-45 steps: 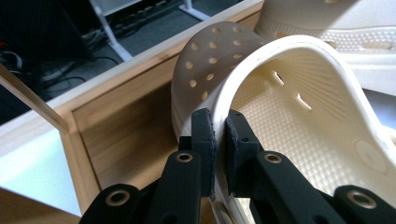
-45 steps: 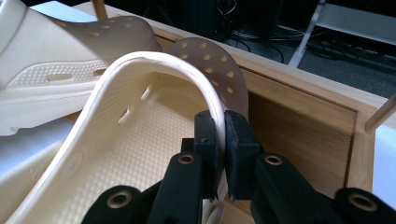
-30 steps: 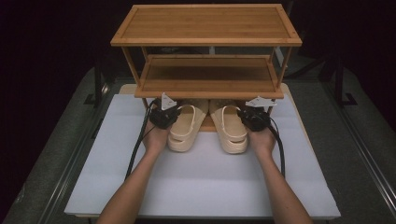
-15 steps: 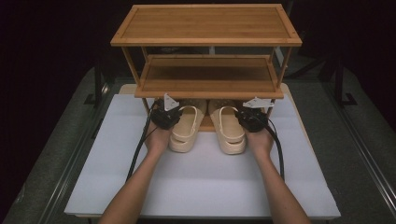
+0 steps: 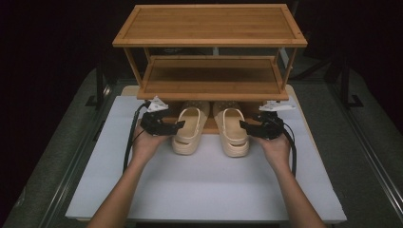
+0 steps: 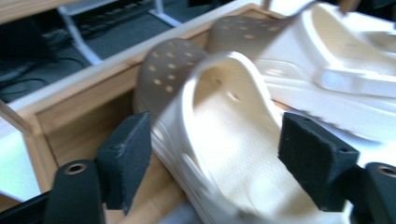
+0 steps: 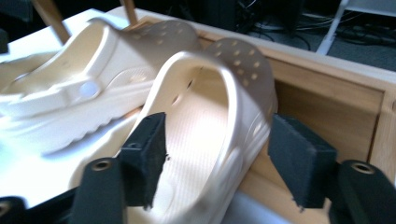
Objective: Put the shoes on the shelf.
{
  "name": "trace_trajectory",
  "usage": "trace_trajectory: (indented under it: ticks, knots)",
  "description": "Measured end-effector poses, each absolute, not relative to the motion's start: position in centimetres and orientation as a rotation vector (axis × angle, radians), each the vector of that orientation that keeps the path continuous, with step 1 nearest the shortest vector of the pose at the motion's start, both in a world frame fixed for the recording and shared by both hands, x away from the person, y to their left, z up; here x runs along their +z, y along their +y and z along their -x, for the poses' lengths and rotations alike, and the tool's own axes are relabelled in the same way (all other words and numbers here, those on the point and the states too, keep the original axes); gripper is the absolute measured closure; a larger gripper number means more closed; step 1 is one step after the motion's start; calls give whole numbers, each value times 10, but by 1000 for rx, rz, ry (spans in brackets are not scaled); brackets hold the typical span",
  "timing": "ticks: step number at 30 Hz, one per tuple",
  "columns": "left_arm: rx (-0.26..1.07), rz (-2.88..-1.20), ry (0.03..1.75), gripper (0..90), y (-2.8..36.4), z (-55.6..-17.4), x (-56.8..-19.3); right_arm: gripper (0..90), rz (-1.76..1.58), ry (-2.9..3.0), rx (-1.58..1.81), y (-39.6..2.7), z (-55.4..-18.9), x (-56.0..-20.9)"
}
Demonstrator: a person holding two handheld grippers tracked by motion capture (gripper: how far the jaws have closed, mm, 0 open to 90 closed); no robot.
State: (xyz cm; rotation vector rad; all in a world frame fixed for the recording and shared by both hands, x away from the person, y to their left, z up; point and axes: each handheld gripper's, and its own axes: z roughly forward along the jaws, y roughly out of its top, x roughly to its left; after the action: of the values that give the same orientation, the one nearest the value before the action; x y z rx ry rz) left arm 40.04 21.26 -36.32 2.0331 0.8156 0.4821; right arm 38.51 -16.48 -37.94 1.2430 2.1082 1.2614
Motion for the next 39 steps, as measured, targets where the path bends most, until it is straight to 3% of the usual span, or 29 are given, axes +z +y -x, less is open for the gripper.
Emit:
trace_trajectory:
  ticks: [8, 14, 16, 25, 29, 39]
  knots:
    - [379, -2084, 738, 103, 235, -370, -373, 198, -1183, 2219, 1270, -176, -350, -383]
    - [339, -2127, 733, 76, 241, -366, -397, 143, -1155, 2281, 1270, -178, -339, -402]
    - [342, -2153, 737, 20, 239, -369, -405, 131, -1156, 2308, 1271, -178, -339, -411]
    - [297, -2159, 698, 0, 227, -383, -427, 78, -1123, 2381, 1263, -165, -352, -434]
    - [270, -2160, 653, 0, 219, -388, -431, 14, -1110, 2401, 1251, -155, -360, -440]
    - [268, -2184, 618, 0, 211, -390, -437, 10, -1108, 2407, 1256, -152, -365, -442]
